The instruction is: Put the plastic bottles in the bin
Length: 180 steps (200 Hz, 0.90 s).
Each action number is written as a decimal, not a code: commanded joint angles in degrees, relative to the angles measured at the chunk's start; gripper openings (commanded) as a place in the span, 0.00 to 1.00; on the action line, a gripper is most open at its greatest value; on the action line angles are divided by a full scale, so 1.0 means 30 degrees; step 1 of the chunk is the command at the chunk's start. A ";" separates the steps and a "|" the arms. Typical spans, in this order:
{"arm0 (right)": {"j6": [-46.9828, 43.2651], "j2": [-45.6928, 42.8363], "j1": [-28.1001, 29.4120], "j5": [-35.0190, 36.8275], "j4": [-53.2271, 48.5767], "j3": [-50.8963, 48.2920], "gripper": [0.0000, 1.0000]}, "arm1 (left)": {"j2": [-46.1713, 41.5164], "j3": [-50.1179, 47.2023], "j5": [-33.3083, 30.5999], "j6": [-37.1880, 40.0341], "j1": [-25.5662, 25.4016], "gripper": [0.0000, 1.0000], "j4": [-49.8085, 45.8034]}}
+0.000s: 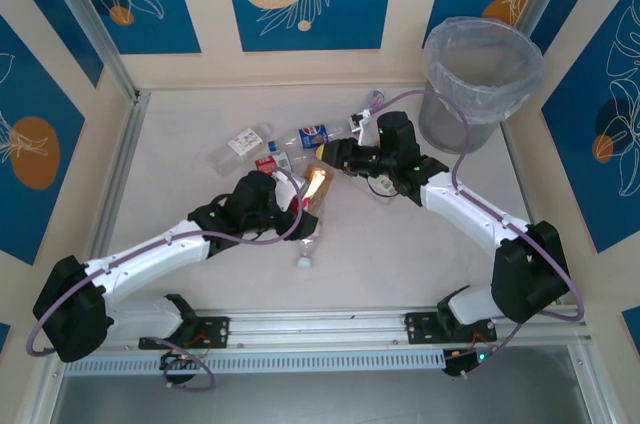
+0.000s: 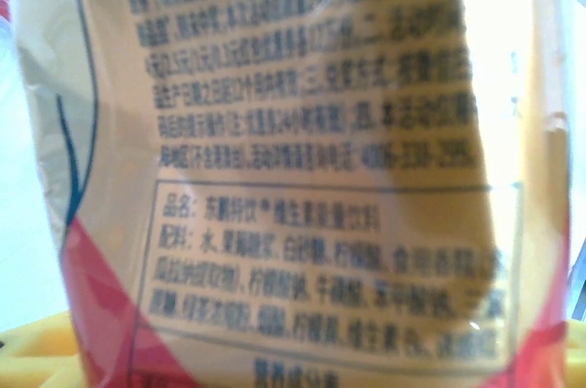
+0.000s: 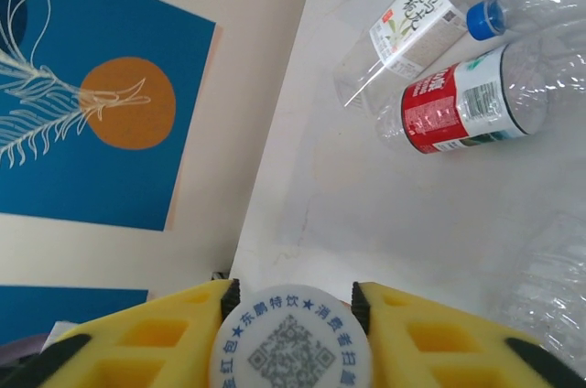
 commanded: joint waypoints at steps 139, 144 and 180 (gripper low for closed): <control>-0.1917 -0.2631 -0.2109 0.2953 -0.2077 0.0011 0.00 | -0.0284 -0.0562 -0.5113 -0.3011 -0.0167 0.99 0.2656; -0.1916 -0.2740 -0.2324 0.3186 -0.2124 0.0054 0.00 | -0.0390 -0.0796 -0.5772 -0.3275 -0.0169 0.99 0.3175; -0.2402 -0.2876 -0.4118 0.3475 -0.2738 0.1338 0.00 | -0.0348 -0.1775 -1.1302 -0.6863 -0.0081 0.99 0.5071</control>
